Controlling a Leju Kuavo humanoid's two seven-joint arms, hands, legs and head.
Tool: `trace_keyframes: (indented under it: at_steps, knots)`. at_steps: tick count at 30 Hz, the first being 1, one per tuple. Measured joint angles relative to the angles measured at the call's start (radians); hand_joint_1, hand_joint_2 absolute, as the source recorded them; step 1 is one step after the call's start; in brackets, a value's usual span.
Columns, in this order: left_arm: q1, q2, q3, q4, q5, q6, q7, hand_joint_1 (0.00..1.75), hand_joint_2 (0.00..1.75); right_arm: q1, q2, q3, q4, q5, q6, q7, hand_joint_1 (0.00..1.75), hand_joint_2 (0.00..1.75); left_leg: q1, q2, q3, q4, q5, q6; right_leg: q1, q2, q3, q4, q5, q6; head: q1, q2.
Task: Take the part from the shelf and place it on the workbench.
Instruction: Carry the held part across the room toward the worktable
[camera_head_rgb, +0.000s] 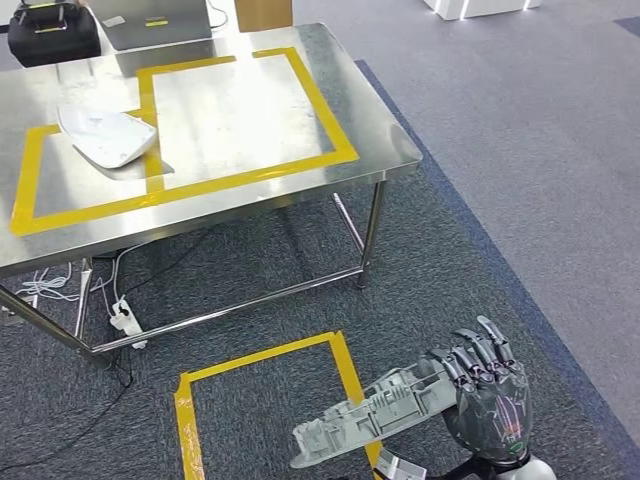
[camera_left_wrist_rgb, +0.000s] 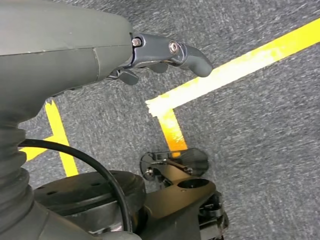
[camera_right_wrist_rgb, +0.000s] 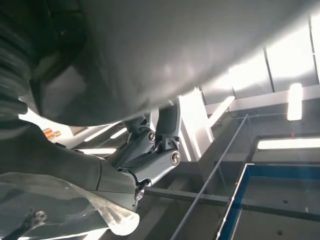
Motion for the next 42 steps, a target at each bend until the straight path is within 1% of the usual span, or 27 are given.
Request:
trace_keyframes:
  at_steps: [1, 3, 5, 8, 9, 11, 12, 13, 14, 15, 16, 17, 18, 19, 22, 23, 24, 27, 28, 29, 30, 32, 34, 36, 38, 40, 42]
  knots:
    - [0.0, 0.0, 0.0, 0.0, 0.0, 0.0, -0.001, 0.0, 1.75, 0.0, 0.0, 0.0, 0.0, -0.003, 0.0, -0.005, 1.75, 1.75, 0.0, -0.001, 0.01, 0.0, -0.009, -0.003, 0.001, 0.0, 0.023, -0.062, 0.042, -0.002, 0.0, 0.0]
    - [-0.002, -0.002, 0.0, 0.0, -0.001, 0.002, -0.002, 0.0, 1.75, -0.002, 0.0, -0.001, 0.001, -0.009, 0.0, -0.019, 1.75, 1.75, -0.003, -0.003, 0.02, 0.002, -0.025, -0.012, 0.003, 0.001, 0.067, -0.156, 0.076, -0.011, -0.002, 0.0]
    - [-0.005, -0.002, -0.001, 0.0, -0.002, 0.004, -0.002, 0.0, 1.75, -0.004, 0.0, -0.002, 0.0, -0.015, 0.0, -0.031, 1.75, 1.75, -0.005, -0.004, 0.022, 0.001, -0.033, -0.022, 0.007, 0.002, 0.083, -0.177, 0.064, -0.023, -0.004, 0.0]
    - [-0.007, -0.002, -0.001, 0.0, -0.003, 0.005, -0.002, 0.0, 1.75, -0.005, 0.002, -0.005, 0.0, -0.022, 0.0, -0.041, 1.75, 1.75, -0.005, -0.002, 0.024, 0.025, -0.053, -0.038, 0.0, 0.0, 0.103, -0.186, 0.055, -0.04, -0.009, 0.0]
    - [-0.008, -0.002, -0.001, 0.0, -0.003, 0.006, -0.003, 0.0, 1.75, -0.006, 0.004, -0.006, 0.0, -0.024, 0.0, -0.043, 1.75, 1.75, -0.003, -0.001, 0.005, 0.068, -0.07, -0.045, -0.003, -0.002, 0.114, -0.19, 0.05, -0.045, -0.011, 0.0]
    - [-0.009, -0.002, -0.001, 0.0, -0.003, 0.006, -0.003, 0.0, 1.75, -0.007, 0.006, -0.008, 0.0, -0.027, 0.0, -0.047, 1.75, 1.75, 0.003, 0.0, -0.075, 0.204, -0.11, -0.057, -0.004, -0.005, 0.13, -0.192, 0.036, -0.051, -0.015, 0.0]
    - [-0.007, -0.002, -0.001, 0.0, -0.003, 0.006, -0.003, 0.0, 1.75, -0.007, 0.006, -0.009, 0.001, -0.029, 0.0, -0.049, 1.75, 1.75, 0.006, 0.0, -0.119, 0.265, -0.119, -0.06, -0.004, -0.005, 0.139, -0.192, 0.028, -0.051, -0.015, 0.0]
    - [-0.004, -0.002, -0.001, 0.0, -0.003, 0.006, -0.003, 0.0, 1.75, -0.007, 0.007, -0.01, 0.002, -0.03, 0.0, -0.051, 1.75, 1.75, 0.008, 0.0, -0.151, 0.296, -0.109, -0.063, -0.005, -0.004, 0.149, -0.192, 0.02, -0.049, -0.015, 0.0]
    - [-0.001, -0.001, -0.001, 0.0, -0.003, 0.006, -0.002, 0.0, 1.75, -0.007, 0.007, -0.011, 0.004, -0.031, 0.0, -0.053, 1.75, 1.75, 0.01, 0.001, -0.165, 0.29, -0.078, -0.063, -0.006, -0.002, 0.161, -0.192, 0.01, -0.047, -0.015, 0.0]
    - [0.0, -0.001, -0.001, 0.0, -0.003, 0.006, -0.002, 0.0, 1.75, -0.006, 0.008, -0.011, 0.005, -0.032, 0.0, -0.055, 1.75, 1.75, 0.01, 0.001, -0.161, 0.248, -0.03, -0.063, -0.007, 0.0, 0.176, -0.192, -0.001, -0.045, -0.015, 0.0]
    - [0.001, 0.0, -0.001, 0.0, -0.003, 0.006, -0.002, 0.0, 1.75, -0.007, 0.009, -0.012, 0.006, -0.033, 0.0, -0.057, 1.75, 1.75, 0.01, 0.002, -0.146, 0.187, 0.021, -0.06, -0.008, 0.0, 0.187, -0.193, -0.011, -0.042, -0.015, 0.0]
    - [0.002, 0.0, -0.001, 0.0, -0.003, 0.005, -0.001, 0.0, 1.75, -0.007, 0.01, -0.013, 0.007, -0.034, 0.0, -0.059, 1.75, 1.75, 0.008, 0.003, -0.128, 0.133, 0.053, -0.057, -0.007, 0.001, 0.197, -0.193, -0.022, -0.037, -0.016, 0.0]
    - [0.0, 0.0, -0.001, 0.001, -0.002, 0.004, -0.001, 0.0, 1.75, -0.008, 0.01, -0.013, 0.007, -0.034, 0.0, -0.059, 1.75, 1.75, 0.006, 0.005, -0.109, 0.088, 0.062, -0.052, -0.006, 0.001, 0.203, -0.195, -0.031, -0.031, -0.017, 0.0]
    - [0.0, 0.0, -0.001, 0.001, -0.002, 0.002, -0.001, 0.0, 1.75, -0.009, 0.011, -0.014, 0.008, -0.035, 0.0, -0.06, 1.75, 1.75, 0.003, 0.006, -0.097, 0.062, 0.056, -0.045, -0.005, 0.001, 0.207, -0.2, -0.037, -0.025, -0.017, 0.0]
    - [-0.001, 0.001, -0.001, 0.001, -0.001, -0.002, 0.001, 0.0, 1.75, -0.01, 0.012, -0.015, 0.011, -0.043, 0.0, -0.066, 1.75, 1.75, 0.002, 0.005, -0.07, 0.033, 0.03, -0.021, -0.005, -0.001, 0.227, -0.199, -0.033, -0.005, -0.015, 0.0]
    - [0.0, 0.001, -0.002, 0.001, 0.0, -0.002, 0.002, 0.0, 1.75, -0.012, 0.012, -0.015, 0.012, -0.048, 0.0, -0.069, 1.75, 1.75, 0.004, 0.004, -0.059, 0.026, 0.027, -0.014, -0.005, -0.001, 0.222, -0.179, -0.034, -0.001, -0.014, 0.0]
    - [0.0, 0.001, -0.002, 0.001, 0.0, -0.003, 0.002, 0.0, 1.75, -0.014, 0.012, -0.015, 0.013, -0.053, 0.0, -0.073, 1.75, 1.75, 0.006, 0.003, -0.047, 0.022, 0.025, -0.007, -0.005, -0.001, 0.2, -0.141, -0.042, 0.001, -0.011, 0.0]
    - [-0.002, -0.001, -0.002, 0.001, 0.0, -0.003, 0.002, 0.0, 1.75, -0.016, 0.012, -0.014, 0.018, -0.072, 0.0, -0.087, 1.75, 1.75, 0.006, 0.003, -0.028, 0.017, 0.008, 0.004, -0.004, 0.001, 0.066, 0.041, -0.104, 0.004, -0.002, 0.0]
    - [-0.002, -0.001, -0.002, 0.001, 0.0, -0.004, 0.002, 0.0, 1.75, -0.014, 0.012, -0.014, 0.021, -0.077, 0.0, -0.091, 1.75, 1.75, 0.005, 0.003, -0.021, 0.017, 0.0, 0.004, -0.004, 0.001, 0.027, 0.075, -0.118, 0.005, 0.0, 0.0]
    - [-0.001, -0.001, -0.002, 0.001, 0.0, -0.005, 0.002, 0.0, 1.75, -0.014, 0.012, -0.012, 0.025, -0.08, 0.0, -0.093, 1.75, 1.75, 0.005, 0.002, -0.01, 0.017, -0.009, 0.004, -0.003, 0.001, 0.005, 0.076, -0.114, 0.005, 0.001, 0.0]
    - [0.001, -0.001, -0.002, 0.001, 0.0, -0.006, 0.002, 0.0, 1.75, -0.013, 0.012, -0.009, 0.028, -0.08, 0.0, -0.094, 1.75, 1.75, 0.004, 0.001, 0.004, 0.017, -0.018, 0.002, -0.003, 0.001, 0.0, 0.044, -0.085, 0.004, 0.002, 0.0]
    - [0.0, -0.001, -0.003, 0.001, 0.0, -0.008, 0.002, 0.0, 1.75, -0.014, 0.012, -0.004, 0.032, -0.08, 0.0, -0.095, 1.75, 1.75, 0.004, -0.001, 0.032, 0.018, -0.041, -0.003, -0.002, 0.0, 0.02, -0.071, 0.013, -0.001, 0.002, 0.0]
    - [-0.003, -0.001, -0.003, 0.001, -0.001, -0.008, 0.001, 0.0, 1.75, -0.016, 0.012, 0.003, 0.036, -0.09, 0.0, -0.096, 1.75, 1.75, 0.002, -0.003, 0.049, 0.016, -0.06, -0.014, 0.002, -0.001, 0.041, -0.143, 0.058, -0.013, 0.002, 0.0]
    - [-0.004, -0.001, -0.003, 0.001, -0.001, -0.008, 0.0, 0.0, 1.75, -0.02, 0.012, 0.011, 0.039, -0.106, 0.0, -0.097, 1.75, 1.75, 0.001, -0.004, 0.062, 0.018, -0.064, -0.029, 0.005, 0.0, 0.053, -0.155, 0.052, -0.029, 0.003, 0.0]
    - [-0.005, -0.001, -0.004, 0.001, -0.001, -0.009, -0.002, 0.0, 1.75, -0.023, 0.012, 0.017, 0.04, -0.117, 0.0, -0.099, 1.75, 1.75, 0.002, -0.001, 0.064, 0.047, -0.064, -0.039, 0.002, 0.002, 0.076, -0.164, 0.056, -0.043, 0.001, 0.0]
    - [-0.008, 0.0, -0.004, 0.001, -0.001, -0.009, -0.003, 0.0, 1.75, -0.027, 0.012, 0.023, 0.04, -0.128, 0.0, -0.099, 1.75, 1.75, 0.004, 0.0, 0.025, 0.128, -0.088, -0.048, -0.001, 0.0, 0.101, -0.17, 0.048, -0.052, -0.003, 0.0]
    - [-0.009, 0.0, -0.004, 0.001, -0.001, -0.008, -0.004, 0.0, 1.75, -0.029, 0.012, 0.03, 0.04, -0.147, 0.0, -0.1, 1.75, 1.75, 0.008, 0.001, -0.047, 0.233, -0.139, -0.057, -0.002, 0.0, 0.116, -0.171, 0.035, -0.055, -0.006, 0.0]
